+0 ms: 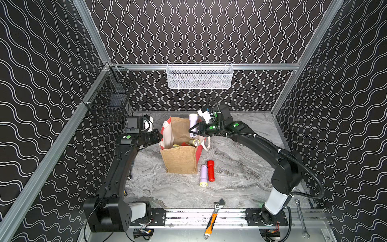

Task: Put the flashlights into the tote bags
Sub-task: Place the flashlight in the canvas bag.

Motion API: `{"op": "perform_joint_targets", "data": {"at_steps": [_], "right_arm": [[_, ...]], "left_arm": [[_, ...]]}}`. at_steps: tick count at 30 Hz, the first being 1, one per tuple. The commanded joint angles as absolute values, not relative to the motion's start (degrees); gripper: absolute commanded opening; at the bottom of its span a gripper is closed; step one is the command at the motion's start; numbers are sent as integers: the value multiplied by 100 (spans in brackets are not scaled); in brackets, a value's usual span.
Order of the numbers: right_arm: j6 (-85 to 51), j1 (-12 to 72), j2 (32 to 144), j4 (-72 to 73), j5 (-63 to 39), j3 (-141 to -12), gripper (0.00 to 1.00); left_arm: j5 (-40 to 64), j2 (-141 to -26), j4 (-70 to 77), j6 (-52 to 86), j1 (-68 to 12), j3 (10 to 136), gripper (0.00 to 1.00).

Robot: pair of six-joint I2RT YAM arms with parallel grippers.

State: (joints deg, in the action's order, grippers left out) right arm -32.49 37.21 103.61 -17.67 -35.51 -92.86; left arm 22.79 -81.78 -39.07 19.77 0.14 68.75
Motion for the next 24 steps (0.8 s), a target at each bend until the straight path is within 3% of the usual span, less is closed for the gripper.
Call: {"op": "perform_joint_targets", "data": {"at_steps": [1,24], "right_arm": [[-3218,3868,10520,-2263,-3112,-9605,36],[-3387,4398,11316,-4072,-2278,-10447,37]], "left_arm": [[2355,-8252,-3770,1958,17,6911,15],[2431,-8003,-3563,1762,17,6641,15]]}}
